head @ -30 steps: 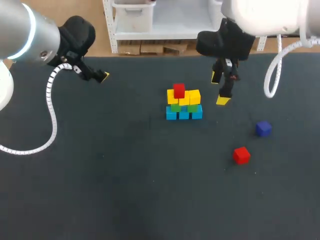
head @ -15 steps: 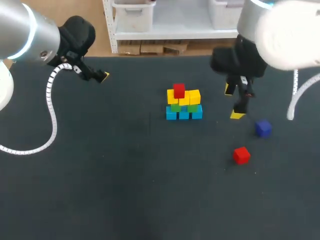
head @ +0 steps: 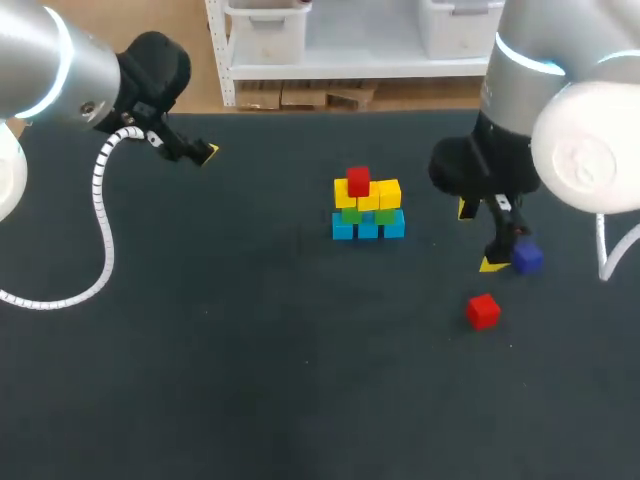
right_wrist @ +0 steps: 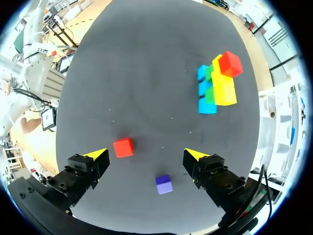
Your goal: Place the blue cubes, place green cubes on the blue cubes, place the yellow cubes on the green cubes, then place the red cubes on the yellow cubes, and place purple cube on the red cubes.
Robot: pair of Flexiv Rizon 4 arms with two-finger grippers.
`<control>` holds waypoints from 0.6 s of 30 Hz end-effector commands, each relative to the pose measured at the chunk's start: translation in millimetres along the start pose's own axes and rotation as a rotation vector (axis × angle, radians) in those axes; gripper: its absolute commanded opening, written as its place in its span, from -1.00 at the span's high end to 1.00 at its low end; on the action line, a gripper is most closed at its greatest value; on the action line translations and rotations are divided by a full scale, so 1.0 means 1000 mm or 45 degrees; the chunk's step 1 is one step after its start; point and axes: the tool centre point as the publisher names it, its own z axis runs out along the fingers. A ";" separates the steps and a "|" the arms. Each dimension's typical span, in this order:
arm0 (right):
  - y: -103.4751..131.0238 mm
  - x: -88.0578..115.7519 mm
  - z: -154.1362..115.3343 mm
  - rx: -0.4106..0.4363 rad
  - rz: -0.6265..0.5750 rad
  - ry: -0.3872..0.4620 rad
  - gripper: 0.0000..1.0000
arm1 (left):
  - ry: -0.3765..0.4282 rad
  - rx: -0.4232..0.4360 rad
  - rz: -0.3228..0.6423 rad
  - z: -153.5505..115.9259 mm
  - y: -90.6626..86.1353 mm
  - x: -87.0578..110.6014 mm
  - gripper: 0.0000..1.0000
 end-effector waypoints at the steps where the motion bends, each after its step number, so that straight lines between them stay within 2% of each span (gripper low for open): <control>1: 0.009 0.003 0.004 -0.027 -0.007 -0.001 -1.00 | -0.005 0.010 0.005 0.000 0.002 0.001 -1.00; 6: 0.015 0.011 0.011 -0.034 0.022 -0.004 -1.00 | -0.005 0.010 0.005 0.000 0.002 0.001 -1.00; 9: 0.009 0.016 -0.002 0.024 0.082 -0.031 -1.00 | -0.005 0.010 0.005 0.000 0.002 0.001 -1.00; 13: -0.031 0.038 -0.039 0.120 0.215 0.017 -1.00 | -0.005 0.010 0.005 0.000 0.002 0.001 -1.00; 14: -0.031 0.038 -0.039 0.120 0.215 0.017 -0.52 | -0.005 0.010 0.005 0.000 0.002 0.001 -1.00; 15: -0.031 0.038 -0.039 0.120 0.215 0.017 -0.16 | -0.005 0.010 0.005 0.000 0.002 0.001 -1.00; 16: -0.031 0.038 -0.039 0.120 0.215 0.017 -0.52 | -0.005 0.010 0.005 0.000 0.002 0.001 -1.00; 17: -0.031 0.038 -0.039 0.120 0.215 0.017 -1.00 | -0.005 0.010 0.005 0.000 0.002 0.001 -1.00; 18: -0.031 0.038 -0.039 0.120 0.215 0.017 -1.00 | -0.005 0.010 0.005 0.000 0.002 0.001 -1.00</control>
